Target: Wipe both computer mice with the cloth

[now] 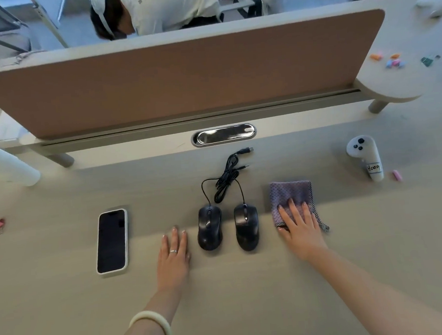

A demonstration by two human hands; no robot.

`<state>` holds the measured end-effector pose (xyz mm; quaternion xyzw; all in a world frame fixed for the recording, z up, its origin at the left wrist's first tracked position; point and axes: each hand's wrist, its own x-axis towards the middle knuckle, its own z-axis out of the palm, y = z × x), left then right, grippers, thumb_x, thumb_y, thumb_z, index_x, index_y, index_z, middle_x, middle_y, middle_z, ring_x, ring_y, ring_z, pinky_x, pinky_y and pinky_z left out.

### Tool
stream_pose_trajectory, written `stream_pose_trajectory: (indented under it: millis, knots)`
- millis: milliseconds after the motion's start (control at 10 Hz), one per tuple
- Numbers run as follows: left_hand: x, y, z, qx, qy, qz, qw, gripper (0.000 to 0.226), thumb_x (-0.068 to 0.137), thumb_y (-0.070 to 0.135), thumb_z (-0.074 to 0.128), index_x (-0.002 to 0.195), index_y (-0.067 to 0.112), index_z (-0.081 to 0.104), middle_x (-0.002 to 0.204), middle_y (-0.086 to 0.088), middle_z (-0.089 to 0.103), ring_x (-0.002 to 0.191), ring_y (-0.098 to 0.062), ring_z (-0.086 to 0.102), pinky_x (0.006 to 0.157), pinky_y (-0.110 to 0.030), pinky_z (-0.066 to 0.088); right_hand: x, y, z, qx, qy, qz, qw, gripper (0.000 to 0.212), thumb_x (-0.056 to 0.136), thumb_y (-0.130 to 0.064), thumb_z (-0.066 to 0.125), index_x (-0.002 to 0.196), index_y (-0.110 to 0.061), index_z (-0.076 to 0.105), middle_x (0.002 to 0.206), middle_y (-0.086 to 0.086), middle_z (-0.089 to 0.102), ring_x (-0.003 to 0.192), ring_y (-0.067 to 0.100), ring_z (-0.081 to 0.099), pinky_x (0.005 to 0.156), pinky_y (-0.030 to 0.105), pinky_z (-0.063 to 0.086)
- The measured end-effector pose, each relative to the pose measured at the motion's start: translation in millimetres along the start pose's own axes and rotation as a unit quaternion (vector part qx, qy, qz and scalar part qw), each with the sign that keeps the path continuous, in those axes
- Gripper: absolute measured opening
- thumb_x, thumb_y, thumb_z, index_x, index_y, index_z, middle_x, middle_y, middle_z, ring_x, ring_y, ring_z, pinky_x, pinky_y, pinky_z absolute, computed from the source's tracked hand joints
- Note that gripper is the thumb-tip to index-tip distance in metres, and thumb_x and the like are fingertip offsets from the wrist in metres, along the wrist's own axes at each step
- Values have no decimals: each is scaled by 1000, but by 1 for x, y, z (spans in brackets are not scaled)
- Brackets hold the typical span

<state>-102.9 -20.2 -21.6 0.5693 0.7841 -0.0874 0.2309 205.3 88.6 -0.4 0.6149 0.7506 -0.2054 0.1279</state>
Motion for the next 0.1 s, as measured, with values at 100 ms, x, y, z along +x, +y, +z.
stream_pose_trajectory:
  millis: [100]
  knots:
    - [-2,5,-9,-36,52,16,998,52,84,19,45,134,7,40,141,-22,43,123,-51,43,95,-52,45,-4,-2,-8,22,3,-4,1000,66,88,-60,23,143,-31,1,156,2,-6,140,31,-13,114,44,-1]
